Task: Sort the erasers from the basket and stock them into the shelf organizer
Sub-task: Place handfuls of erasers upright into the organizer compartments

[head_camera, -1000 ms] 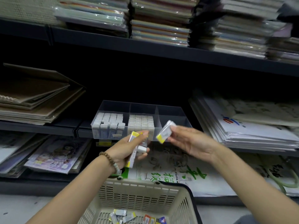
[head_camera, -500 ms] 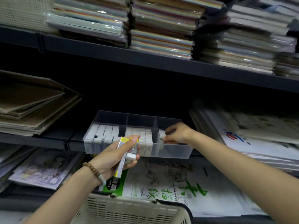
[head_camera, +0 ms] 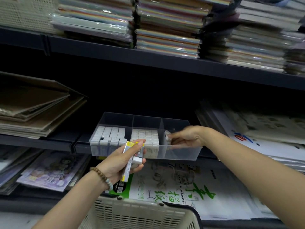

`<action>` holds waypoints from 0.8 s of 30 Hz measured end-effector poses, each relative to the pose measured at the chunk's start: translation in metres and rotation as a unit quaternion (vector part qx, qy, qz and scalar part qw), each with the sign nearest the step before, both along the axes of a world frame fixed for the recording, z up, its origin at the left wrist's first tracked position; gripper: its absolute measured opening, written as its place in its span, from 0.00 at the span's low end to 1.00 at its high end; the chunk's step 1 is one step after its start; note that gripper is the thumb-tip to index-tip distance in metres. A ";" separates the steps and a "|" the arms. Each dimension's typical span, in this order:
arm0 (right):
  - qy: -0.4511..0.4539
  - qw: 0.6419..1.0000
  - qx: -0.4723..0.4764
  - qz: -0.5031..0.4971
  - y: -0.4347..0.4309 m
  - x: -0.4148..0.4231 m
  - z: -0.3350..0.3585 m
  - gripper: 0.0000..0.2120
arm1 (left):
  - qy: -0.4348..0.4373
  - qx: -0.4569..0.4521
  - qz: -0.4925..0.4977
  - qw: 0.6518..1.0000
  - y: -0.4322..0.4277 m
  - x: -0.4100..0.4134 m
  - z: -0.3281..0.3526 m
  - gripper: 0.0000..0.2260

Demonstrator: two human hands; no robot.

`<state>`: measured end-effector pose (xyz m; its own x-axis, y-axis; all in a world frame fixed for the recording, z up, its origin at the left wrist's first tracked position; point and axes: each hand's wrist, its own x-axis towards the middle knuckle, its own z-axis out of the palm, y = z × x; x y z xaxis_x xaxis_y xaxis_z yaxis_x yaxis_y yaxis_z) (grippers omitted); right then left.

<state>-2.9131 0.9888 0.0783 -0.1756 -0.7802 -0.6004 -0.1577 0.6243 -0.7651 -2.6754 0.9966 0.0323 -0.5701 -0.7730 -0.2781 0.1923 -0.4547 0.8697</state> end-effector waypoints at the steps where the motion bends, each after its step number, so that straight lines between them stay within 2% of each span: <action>1: 0.000 1.000 0.011 0.006 -0.001 0.000 0.001 0.17 | -0.001 0.002 0.000 1.000 0.000 0.000 0.000 0.25; 5: 0.017 0.999 0.045 0.018 -0.004 0.000 0.004 0.20 | -0.006 0.006 0.002 1.000 0.000 -0.001 -0.002 0.26; 13: 0.047 0.999 0.026 0.002 -0.005 -0.001 0.000 0.15 | -0.003 0.013 0.004 1.000 0.000 0.000 -0.002 0.28; 16: 0.029 0.999 0.020 -0.006 -0.006 0.001 -0.001 0.12 | -0.001 0.015 0.005 1.000 0.000 -0.001 -0.002 0.29; 19: 0.012 0.999 0.011 -0.031 -0.004 0.002 -0.001 0.05 | 0.001 0.017 0.008 1.000 0.001 0.000 -0.002 0.28; 24: 0.007 0.993 -0.057 -0.106 -0.002 0.000 -0.007 0.04 | 0.006 0.020 0.009 1.000 0.002 0.000 -0.003 0.27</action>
